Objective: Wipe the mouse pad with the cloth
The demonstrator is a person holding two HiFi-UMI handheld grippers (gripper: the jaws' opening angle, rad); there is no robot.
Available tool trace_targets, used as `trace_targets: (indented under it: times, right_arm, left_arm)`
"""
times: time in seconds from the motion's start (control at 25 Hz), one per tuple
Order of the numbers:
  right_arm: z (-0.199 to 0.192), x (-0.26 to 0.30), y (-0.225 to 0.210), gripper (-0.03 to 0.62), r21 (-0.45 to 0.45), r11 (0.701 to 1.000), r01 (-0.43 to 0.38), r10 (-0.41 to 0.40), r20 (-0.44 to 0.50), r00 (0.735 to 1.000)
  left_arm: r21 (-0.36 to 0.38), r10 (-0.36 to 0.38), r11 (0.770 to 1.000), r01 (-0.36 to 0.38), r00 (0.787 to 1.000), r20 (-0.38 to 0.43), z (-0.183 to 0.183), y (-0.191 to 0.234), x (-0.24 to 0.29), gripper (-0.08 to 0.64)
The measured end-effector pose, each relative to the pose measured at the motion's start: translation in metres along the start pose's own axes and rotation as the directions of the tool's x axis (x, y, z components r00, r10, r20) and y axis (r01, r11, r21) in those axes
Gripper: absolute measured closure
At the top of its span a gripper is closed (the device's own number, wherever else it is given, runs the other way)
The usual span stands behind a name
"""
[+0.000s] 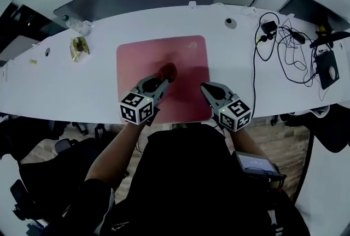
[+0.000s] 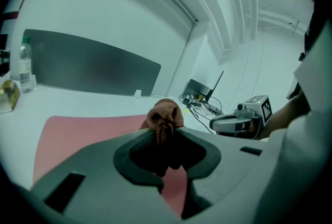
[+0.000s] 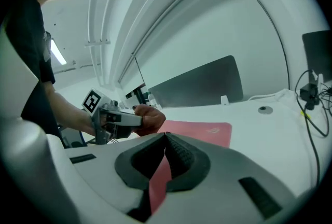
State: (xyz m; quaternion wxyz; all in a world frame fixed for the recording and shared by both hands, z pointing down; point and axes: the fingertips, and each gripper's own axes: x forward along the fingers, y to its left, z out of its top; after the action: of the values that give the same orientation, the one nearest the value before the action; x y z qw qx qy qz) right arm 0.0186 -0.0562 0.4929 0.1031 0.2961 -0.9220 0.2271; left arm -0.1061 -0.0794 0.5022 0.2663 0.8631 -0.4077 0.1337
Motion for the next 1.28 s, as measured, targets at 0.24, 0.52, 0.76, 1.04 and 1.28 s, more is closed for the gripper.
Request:
trace_targets:
  times: [0.24, 0.52, 0.76, 1.04, 1.28]
  right_arm:
    - [-0.006, 0.013, 0.032, 0.566, -0.048, 0.998, -0.047, 0.046, -0.033, 0.998]
    - [-0.006, 0.027, 0.073, 0.566, -0.084, 0.994, -0.07, 0.066, -0.048, 0.997]
    - [-0.01, 0.036, 0.099, 0.566, -0.11, 0.991, -0.07, 0.065, -0.05, 0.997]
    - [-0.014, 0.043, 0.116, 0.566, -0.125, 0.989, -0.08, 0.072, -0.068, 0.995]
    - [-0.015, 0.056, 0.129, 0.566, -0.136, 0.986, -0.096, 0.086, -0.078, 0.993]
  left_arm:
    - [-0.091, 0.072, 0.994, -0.067, 0.996, 0.052, -0.033, 0.018, -0.06, 0.474]
    - [-0.149, 0.138, 0.981, -0.122, 0.985, 0.105, -0.048, 0.04, -0.119, 0.474]
    - [-0.128, 0.153, 0.982, -0.138, 0.981, 0.121, -0.064, 0.047, -0.155, 0.474]
    - [-0.116, 0.158, 0.983, -0.14, 0.974, 0.161, -0.063, 0.049, -0.186, 0.474]
    - [-0.123, 0.175, 0.98, -0.157, 0.971, 0.161, -0.072, 0.057, -0.203, 0.474]
